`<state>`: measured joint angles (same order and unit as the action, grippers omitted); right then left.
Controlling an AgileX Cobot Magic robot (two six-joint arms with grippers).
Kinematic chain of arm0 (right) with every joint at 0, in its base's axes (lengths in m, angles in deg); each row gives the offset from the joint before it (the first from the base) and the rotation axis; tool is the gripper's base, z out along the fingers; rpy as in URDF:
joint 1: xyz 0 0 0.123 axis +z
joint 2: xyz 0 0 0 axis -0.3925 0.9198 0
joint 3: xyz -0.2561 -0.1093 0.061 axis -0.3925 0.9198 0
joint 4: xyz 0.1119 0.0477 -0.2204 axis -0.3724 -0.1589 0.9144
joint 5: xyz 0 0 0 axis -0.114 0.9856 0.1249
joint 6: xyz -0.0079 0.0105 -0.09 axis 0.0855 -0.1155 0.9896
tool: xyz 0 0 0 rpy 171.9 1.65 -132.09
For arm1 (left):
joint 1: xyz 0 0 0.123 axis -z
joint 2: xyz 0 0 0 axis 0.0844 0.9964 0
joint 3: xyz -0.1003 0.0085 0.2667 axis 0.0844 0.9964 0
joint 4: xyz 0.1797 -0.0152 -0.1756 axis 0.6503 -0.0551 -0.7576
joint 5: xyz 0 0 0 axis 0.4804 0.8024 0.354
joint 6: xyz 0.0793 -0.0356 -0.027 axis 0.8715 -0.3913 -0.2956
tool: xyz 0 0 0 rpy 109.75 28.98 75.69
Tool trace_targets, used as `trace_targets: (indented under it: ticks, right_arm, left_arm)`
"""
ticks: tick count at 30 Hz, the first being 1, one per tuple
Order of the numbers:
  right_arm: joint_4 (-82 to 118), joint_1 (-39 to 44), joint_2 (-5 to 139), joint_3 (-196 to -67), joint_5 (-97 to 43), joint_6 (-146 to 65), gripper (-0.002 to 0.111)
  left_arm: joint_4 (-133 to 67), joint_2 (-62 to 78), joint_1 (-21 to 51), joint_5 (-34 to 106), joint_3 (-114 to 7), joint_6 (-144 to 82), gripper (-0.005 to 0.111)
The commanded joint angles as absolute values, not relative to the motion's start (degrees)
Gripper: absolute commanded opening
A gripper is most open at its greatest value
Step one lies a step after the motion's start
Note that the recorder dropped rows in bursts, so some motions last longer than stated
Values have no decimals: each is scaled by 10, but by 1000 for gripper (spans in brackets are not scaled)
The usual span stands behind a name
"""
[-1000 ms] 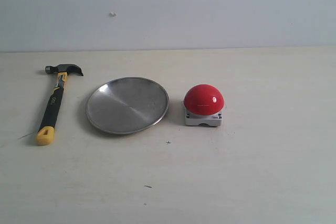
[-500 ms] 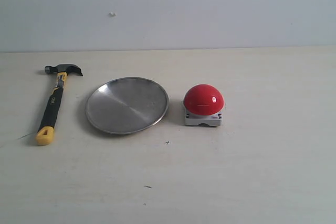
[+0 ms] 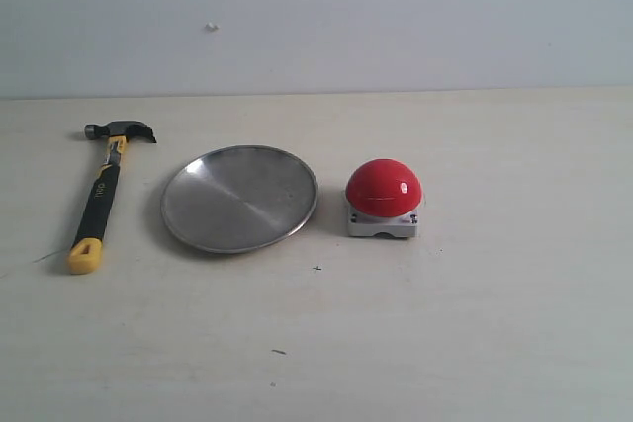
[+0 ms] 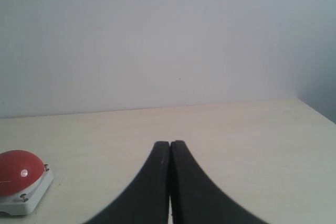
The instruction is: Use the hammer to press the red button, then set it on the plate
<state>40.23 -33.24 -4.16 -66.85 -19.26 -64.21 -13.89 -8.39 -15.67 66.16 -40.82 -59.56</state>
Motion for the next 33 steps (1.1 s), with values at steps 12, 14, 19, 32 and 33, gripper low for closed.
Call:
trace_targets:
  ticks: [12,14,19,32,33]
  right_arm:
    - [400,-337,-46,-665,-198,-639,0]
    - [400,-337,-46,-665,-198,-639,0]
    - [400,-337,-46,-665,-198,-639,0]
    - [400,-337,-46,-665,-198,-639,0]
    - [400,-337,-46,-665,-198,-639,0]
  left_arm:
    - [-578,263,-154,741,-567,-310,0]
    - [-627,289,-154,722,-577,-238,0]
    - [-630,400,-141,814,-691,-211,0]
    - [-429,654,-49,974,-1028,-381,14]
    - [-427,667,-48,989,-1045,-382,19]
